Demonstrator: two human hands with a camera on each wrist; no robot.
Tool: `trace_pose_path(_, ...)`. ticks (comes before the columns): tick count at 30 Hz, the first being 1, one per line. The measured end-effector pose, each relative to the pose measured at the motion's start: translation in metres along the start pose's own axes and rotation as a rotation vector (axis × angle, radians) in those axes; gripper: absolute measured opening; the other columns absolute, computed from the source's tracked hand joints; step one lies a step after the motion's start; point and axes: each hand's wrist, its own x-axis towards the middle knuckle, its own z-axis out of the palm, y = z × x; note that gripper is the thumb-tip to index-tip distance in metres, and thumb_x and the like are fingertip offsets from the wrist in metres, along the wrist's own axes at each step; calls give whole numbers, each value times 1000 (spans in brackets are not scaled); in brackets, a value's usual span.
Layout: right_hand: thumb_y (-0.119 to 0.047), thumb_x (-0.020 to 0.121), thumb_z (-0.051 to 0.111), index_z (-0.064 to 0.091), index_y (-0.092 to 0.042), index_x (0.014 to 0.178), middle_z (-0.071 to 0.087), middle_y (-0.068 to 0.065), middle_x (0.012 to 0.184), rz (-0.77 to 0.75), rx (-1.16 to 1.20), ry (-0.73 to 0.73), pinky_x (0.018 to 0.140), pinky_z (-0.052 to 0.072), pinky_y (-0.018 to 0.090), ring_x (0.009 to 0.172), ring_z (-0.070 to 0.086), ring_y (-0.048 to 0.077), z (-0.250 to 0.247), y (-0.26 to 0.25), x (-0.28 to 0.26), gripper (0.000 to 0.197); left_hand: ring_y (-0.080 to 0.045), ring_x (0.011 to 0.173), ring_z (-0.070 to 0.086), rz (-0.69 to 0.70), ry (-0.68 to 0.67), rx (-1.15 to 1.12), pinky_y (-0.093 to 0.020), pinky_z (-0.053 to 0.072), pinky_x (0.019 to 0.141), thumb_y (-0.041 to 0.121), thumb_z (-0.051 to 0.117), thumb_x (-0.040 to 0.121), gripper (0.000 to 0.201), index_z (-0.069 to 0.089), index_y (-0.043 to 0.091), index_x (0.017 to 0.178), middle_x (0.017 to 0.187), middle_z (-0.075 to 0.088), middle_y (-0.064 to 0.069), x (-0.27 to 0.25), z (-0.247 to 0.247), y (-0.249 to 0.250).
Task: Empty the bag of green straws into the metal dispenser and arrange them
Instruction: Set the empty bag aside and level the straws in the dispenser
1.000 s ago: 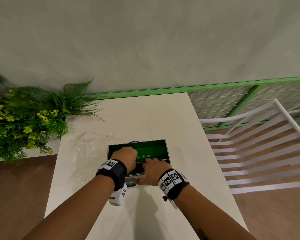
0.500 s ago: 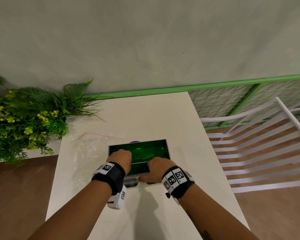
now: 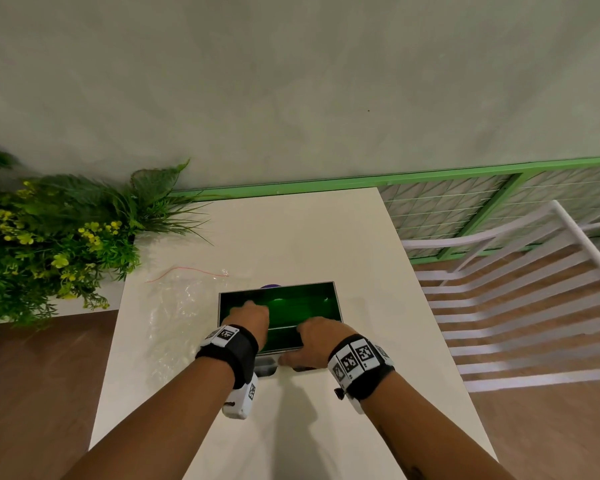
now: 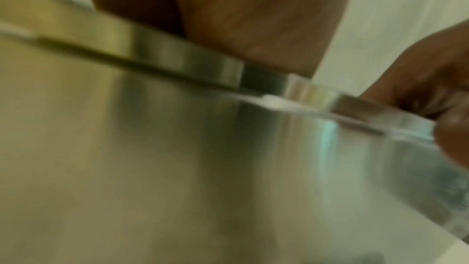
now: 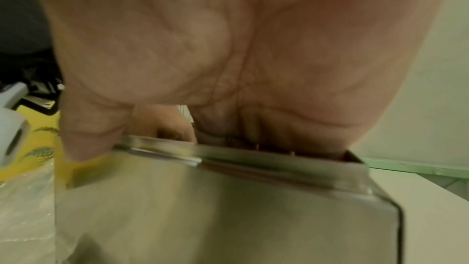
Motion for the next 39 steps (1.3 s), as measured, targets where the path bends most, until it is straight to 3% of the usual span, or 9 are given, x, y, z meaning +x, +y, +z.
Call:
trace_pose_path(4,-82,83,52,61,-11,128,69,10,123,5,-78,-99,95,57,48,108,67,31,3,-4,-3,85,-39,111,64,-2,10,51,-44,58,90,-3,64,85,53,51,7,135,127,56,-18,0,-1,-6)
trace_pose_path(10,-77,86,55,63,-11,116,70,9,110,11,-28,-66,90,59,44,98,69,28,1,-5,-10,73,-38,119,54,-44,-3,136,-44,55,91,1,67,86,37,62,9,122,123,60,-15,-11,-11,2)
trace_pose_path(16,-78,84,56,67,-10,110,72,9,105,10,-36,-80,92,59,46,95,69,29,0,-4,-10,74,-28,86,70,-17,-63,-121,-41,61,84,17,54,93,16,65,15,82,91,70,-7,-40,-11,15)
trace_pose_path(20,-78,80,58,69,-12,105,73,7,98,-13,-24,-102,88,60,43,89,70,27,0,-3,-6,71,-37,100,66,152,-132,-93,-44,52,78,24,34,105,33,58,6,120,108,68,-17,-50,5,19)
trace_pose_path(26,-81,69,56,70,-16,97,72,2,88,-79,1,-50,83,62,40,81,70,24,-5,-4,-1,72,-33,84,63,119,37,-106,-41,53,78,55,14,96,58,56,18,82,88,60,-10,-55,25,12)
trace_pose_path(32,-78,78,58,69,-15,103,70,4,92,-47,-29,-137,82,59,38,84,68,24,-7,-6,-1,69,-33,82,58,59,46,-221,-41,44,67,38,28,103,40,58,12,102,93,59,-13,-63,12,9)
trace_pose_path(34,-66,84,55,69,-17,100,75,10,103,-78,77,-46,77,56,35,84,68,25,-14,-1,3,53,-36,90,63,-3,55,-313,-44,52,73,24,37,104,29,59,5,105,100,62,-17,-61,-2,9)
trace_pose_path(37,-42,96,49,55,-9,138,50,22,151,-53,73,50,106,49,46,130,55,38,-25,2,22,55,-33,96,69,-172,-28,-470,-35,52,75,30,40,102,33,64,8,97,98,68,-14,-43,-8,7)
trace_pose_path(39,-35,101,47,46,-4,146,43,23,156,23,-14,15,114,43,51,141,45,39,-22,3,37,55,-34,108,67,-173,-88,-490,-37,52,84,24,37,104,37,68,3,109,113,70,-18,-32,-7,9)
